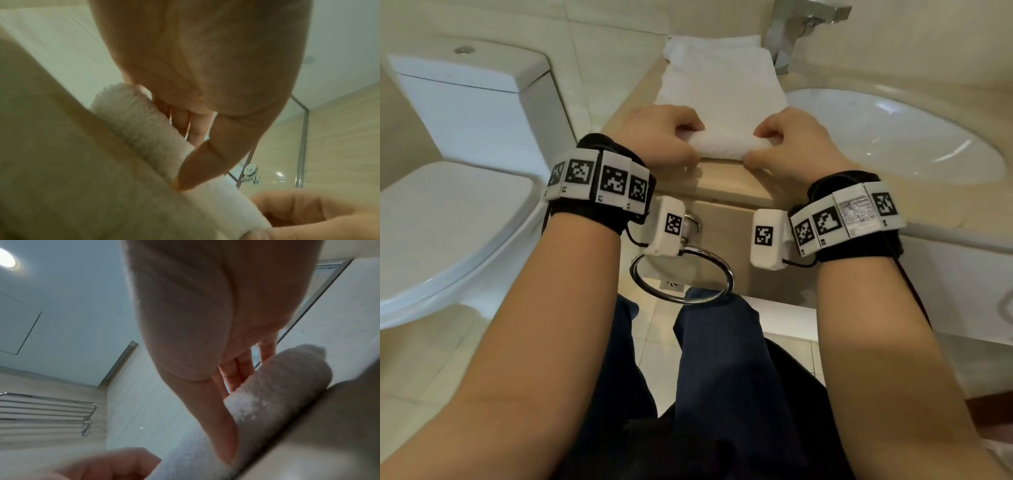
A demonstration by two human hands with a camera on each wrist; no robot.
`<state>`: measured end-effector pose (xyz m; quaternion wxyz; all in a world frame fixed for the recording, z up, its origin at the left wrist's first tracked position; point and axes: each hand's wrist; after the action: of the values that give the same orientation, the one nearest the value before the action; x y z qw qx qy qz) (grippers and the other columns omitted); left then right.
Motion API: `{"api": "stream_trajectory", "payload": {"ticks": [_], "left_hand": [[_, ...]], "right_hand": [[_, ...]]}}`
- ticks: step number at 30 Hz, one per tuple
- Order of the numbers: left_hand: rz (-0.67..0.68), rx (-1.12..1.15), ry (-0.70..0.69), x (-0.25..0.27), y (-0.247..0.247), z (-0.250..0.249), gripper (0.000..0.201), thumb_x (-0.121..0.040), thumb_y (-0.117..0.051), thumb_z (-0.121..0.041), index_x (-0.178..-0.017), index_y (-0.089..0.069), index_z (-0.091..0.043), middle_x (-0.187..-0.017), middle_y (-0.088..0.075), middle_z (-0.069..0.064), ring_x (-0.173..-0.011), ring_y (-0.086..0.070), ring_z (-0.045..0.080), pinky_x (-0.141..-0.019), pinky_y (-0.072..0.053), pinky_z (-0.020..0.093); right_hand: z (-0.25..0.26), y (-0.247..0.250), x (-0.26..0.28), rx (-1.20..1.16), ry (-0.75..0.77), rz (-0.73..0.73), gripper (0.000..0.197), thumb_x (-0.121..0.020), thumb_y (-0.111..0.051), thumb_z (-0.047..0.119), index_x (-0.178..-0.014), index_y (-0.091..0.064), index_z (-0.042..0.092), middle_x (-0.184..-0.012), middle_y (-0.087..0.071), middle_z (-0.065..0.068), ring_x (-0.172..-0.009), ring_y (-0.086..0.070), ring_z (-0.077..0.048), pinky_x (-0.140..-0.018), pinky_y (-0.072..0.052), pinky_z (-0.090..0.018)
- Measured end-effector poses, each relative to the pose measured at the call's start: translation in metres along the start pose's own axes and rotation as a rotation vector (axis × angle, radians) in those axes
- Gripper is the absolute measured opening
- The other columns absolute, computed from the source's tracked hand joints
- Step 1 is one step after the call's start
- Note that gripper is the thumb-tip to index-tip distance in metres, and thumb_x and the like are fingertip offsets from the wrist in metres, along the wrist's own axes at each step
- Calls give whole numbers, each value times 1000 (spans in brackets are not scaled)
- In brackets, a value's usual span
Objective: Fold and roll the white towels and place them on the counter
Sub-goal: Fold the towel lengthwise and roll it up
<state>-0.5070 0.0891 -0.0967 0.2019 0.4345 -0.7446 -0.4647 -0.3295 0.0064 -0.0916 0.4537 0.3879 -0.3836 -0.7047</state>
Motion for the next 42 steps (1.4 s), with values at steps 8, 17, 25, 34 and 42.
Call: {"api": "stream_trajectory", "payload": {"ticks": [8,17,25,34,42], "left_hand": [[-231,0,-25,12,-18,-9,43,-84,-50,-19,-125,-56,-28,-119,-53,1,-124,-33,21,-109,-11,31],[-406,249,-74,10,-21,8,27,-75,-66,-26,-99,-58,-17,-100,-45,-5,-90,-46,10,-73,-35,16],[-438,604,90,10,-23,19,33,-78,-71,-36,-101,-50,-25,-90,-52,-15,-87,-57,10,-77,-54,36],[-377,636,156,4,-17,18,28,-98,-45,-28,-121,-53,-16,-100,-51,-12,-91,-48,3,-70,-37,12],[-475,540,271,-2,-23,11,14,-80,-58,-27,-84,-66,-17,-74,-51,-8,-78,-51,8,-72,-40,26]], "right_hand": [[-13,-5,4,-151,17,-33,45,-87,-63,35,-127,-56,15,-128,-51,-5,-121,-45,-21,-101,-31,-29],[-27,-1,6,-357,-49,-86,29,-84,-66,40,-100,-52,21,-100,-53,6,-91,-50,-13,-77,-38,-26],[-33,-8,2,-538,-147,-215,43,-69,-75,55,-88,-57,19,-89,-57,9,-85,-54,-9,-74,-44,-24],[-35,-4,-1,-472,-130,-215,44,-78,-66,56,-90,-54,16,-88,-54,5,-77,-49,-8,-66,-41,-22],[-34,-4,-4,-343,-260,-278,45,-82,-62,54,-98,-48,14,-118,-46,-5,-96,-44,-14,-81,-33,-25]]}}
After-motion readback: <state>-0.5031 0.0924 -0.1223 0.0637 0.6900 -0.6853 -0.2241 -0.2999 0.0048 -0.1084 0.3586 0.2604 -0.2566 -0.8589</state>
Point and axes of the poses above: each hand's wrist, its own x-axis away from the middle knuckle, its own y-axis out of the back of the hand, z = x × y
